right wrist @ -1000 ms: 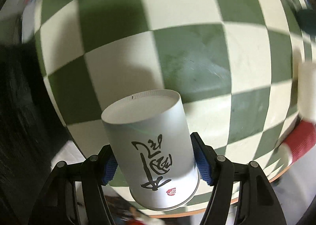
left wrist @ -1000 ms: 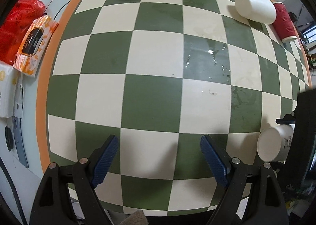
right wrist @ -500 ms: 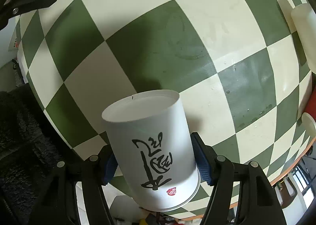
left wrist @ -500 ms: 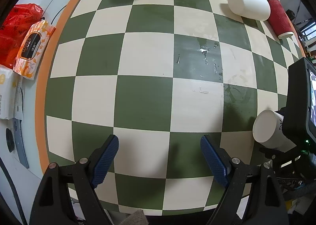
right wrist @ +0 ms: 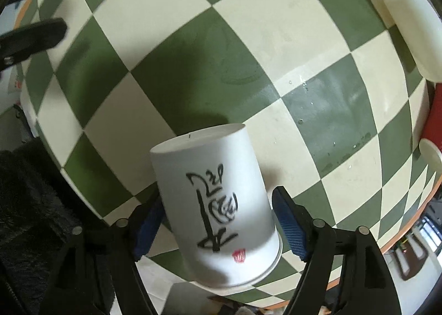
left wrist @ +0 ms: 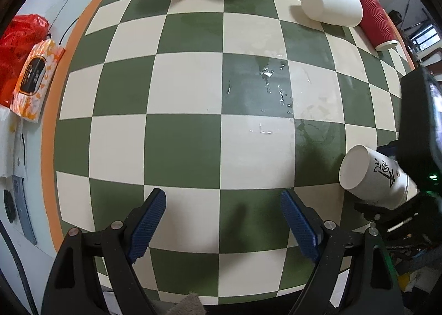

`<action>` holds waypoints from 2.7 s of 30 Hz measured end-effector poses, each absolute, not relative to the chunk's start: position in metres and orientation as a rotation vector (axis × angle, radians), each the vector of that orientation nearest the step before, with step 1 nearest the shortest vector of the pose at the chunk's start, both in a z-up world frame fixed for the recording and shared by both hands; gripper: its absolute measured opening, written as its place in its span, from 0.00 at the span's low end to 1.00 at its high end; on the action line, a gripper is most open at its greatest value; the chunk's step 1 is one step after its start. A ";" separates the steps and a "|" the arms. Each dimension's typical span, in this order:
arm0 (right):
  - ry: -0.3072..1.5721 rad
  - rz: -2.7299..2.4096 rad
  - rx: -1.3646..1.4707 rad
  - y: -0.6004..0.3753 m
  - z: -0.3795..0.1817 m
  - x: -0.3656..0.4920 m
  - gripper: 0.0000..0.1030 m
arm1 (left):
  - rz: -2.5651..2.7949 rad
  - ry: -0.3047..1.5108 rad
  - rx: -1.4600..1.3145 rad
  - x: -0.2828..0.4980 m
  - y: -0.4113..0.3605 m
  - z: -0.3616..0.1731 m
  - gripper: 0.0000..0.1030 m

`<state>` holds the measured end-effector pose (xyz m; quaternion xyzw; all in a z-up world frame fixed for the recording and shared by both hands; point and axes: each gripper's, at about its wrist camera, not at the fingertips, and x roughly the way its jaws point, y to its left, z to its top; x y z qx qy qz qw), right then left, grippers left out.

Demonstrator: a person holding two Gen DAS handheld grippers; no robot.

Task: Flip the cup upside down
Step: 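Lift the calligraphy cup with the right gripper and turn it rim-down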

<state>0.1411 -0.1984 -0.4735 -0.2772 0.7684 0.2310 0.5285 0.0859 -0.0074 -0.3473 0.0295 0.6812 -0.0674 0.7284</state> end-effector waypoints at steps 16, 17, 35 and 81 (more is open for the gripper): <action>1.817 0.520 -0.553 -0.196 -0.444 0.156 0.77 | -0.145 1.484 0.097 0.082 -0.017 -0.339 0.82; 1.820 0.517 -0.551 -0.193 -0.449 0.156 0.77 | -0.145 1.483 0.099 0.083 -0.019 -0.340 0.82; 1.754 0.510 -0.480 -0.173 -0.437 0.158 0.66 | -0.147 1.493 0.091 0.084 -0.021 -0.348 0.82; 0.932 0.132 0.246 -0.265 -0.399 0.071 0.66 | -0.170 1.515 0.119 0.092 -0.056 -0.362 0.82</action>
